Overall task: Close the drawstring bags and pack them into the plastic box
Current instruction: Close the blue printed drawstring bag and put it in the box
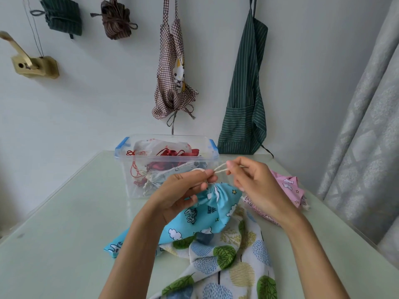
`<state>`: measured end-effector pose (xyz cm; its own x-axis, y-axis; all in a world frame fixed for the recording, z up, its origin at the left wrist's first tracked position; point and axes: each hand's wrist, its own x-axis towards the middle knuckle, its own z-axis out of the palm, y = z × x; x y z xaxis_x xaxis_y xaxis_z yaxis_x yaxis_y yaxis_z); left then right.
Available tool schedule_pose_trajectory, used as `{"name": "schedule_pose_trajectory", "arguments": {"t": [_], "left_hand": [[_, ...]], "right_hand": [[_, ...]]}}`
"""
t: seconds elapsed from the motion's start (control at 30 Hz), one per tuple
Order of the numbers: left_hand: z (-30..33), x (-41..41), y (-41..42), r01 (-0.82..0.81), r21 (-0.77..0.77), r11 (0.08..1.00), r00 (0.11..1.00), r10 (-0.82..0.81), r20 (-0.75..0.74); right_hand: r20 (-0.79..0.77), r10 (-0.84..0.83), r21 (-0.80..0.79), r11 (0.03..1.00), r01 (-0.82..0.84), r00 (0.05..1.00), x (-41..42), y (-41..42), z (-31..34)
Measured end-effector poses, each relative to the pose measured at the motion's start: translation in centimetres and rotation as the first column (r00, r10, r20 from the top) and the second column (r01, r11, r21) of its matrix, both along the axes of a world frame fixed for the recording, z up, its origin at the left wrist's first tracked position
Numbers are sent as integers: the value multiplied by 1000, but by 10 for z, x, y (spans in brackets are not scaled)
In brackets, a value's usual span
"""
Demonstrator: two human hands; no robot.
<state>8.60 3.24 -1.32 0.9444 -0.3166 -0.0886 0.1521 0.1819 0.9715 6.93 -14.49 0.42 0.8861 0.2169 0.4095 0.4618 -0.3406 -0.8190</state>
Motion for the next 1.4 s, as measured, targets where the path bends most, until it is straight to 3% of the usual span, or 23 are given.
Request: {"name": "schedule_pose_trajectory", "arguments": {"t": [0.2,0.3,0.37,0.43,0.47,0.6,0.73,0.93,1.17,1.3,1.4], "left_hand": [[1,-1,-4,-111,-44,993,993,110,-35],[1,-2,-1,-159,11,987,987,159,0],[3,-3,0,-163,57,985,986,161,44],[5,-6,-1,-151,112,982,985,140,99],[6,-7,-2,-141,136,981,984,124,125],[8,-9,-2,-157,190,969,975,122,185],[8,-8,0,-177,211,961,952,113,284],[6,-10,0,-240,271,932,891,100,443],[-6,-7,-9,-546,396,739,709,155,688],[-13,-3,-15,-577,332,746,660,187,728],[-17,0,-15,-587,321,743,638,181,748]], "right_hand": [[9,21,-254,967,-18,1000,-15,-18,14],[-215,74,-338,930,-146,974,-27,-28,23],[-132,-28,-365,931,-23,991,-23,-29,19],[21,-143,-360,922,141,989,-14,-23,13],[26,-119,-357,926,120,993,-9,-18,9],[-91,44,-265,962,-67,995,2,-3,-8],[-75,56,-104,993,-64,996,6,1,-12],[-104,12,-25,1000,-14,994,8,5,-23],[-48,-83,-123,989,77,995,10,8,-27],[-19,-123,-90,989,121,992,13,1,-26],[-90,-105,-64,993,100,990,15,-7,-25]]}}
